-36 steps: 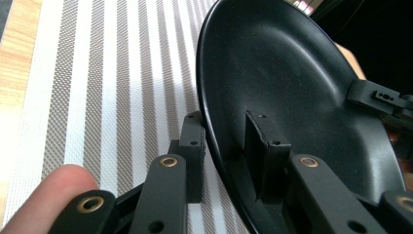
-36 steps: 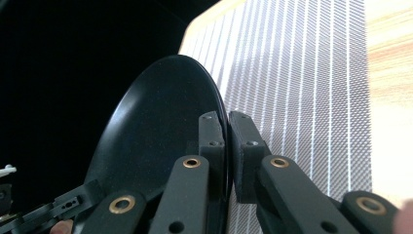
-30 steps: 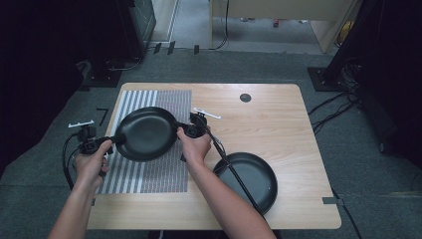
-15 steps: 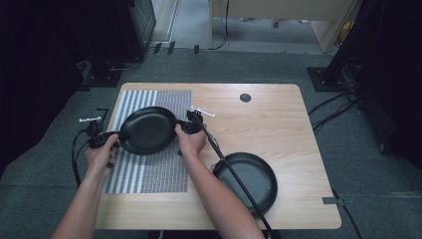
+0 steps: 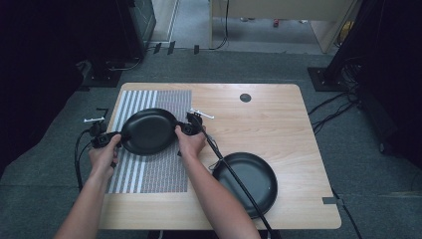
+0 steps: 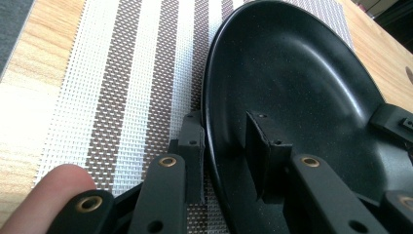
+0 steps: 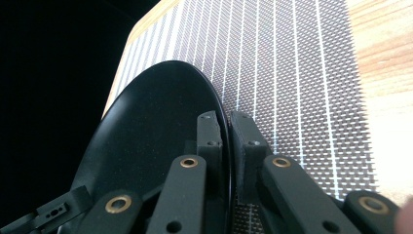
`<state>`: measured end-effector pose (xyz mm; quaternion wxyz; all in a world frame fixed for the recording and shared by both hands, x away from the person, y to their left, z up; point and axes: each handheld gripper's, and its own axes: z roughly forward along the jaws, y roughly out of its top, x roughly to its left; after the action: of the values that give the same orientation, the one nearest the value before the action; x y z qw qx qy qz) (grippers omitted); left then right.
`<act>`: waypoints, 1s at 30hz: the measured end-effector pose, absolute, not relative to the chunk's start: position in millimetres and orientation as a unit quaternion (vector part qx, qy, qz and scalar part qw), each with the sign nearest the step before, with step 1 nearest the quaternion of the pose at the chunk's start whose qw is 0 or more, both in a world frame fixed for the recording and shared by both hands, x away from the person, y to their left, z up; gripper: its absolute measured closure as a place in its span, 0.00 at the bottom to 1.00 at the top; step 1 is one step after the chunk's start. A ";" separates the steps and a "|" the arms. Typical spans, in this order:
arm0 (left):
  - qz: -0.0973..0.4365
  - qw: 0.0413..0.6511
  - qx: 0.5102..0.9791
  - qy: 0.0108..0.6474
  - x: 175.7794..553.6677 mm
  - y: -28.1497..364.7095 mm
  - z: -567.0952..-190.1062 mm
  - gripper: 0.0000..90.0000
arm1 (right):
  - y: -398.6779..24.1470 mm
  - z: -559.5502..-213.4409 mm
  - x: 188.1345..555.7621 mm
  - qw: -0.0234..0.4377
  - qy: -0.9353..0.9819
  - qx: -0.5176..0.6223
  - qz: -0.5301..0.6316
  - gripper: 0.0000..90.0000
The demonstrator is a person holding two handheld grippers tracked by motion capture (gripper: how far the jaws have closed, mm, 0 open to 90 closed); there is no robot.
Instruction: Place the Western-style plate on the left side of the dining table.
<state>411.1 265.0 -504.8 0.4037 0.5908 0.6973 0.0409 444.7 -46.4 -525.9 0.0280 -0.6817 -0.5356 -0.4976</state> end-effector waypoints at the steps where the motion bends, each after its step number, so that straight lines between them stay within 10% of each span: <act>1: 0.044 0.402 0.593 0.696 410.9 264.4 -504.7 0.78 | -46.4 -526.2 444.8 0.027 -0.536 -0.681 -0.498 0.93; 16: 0.137 0.339 0.648 0.668 405.1 237.7 -497.7 0.59 | -44.5 -526.1 443.3 0.006 -0.557 -0.669 -0.491 0.91; 30: 0.185 0.352 0.639 0.658 390.1 237.2 -481.0 0.23 | -50.7 -497.5 438.3 -0.011 -0.570 -0.642 -0.513 0.61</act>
<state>390.1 237.2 -481.0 0.3523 0.6394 0.6580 0.1847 438.3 -50.7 -497.5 -0.0109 -0.6421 -0.5696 -0.5130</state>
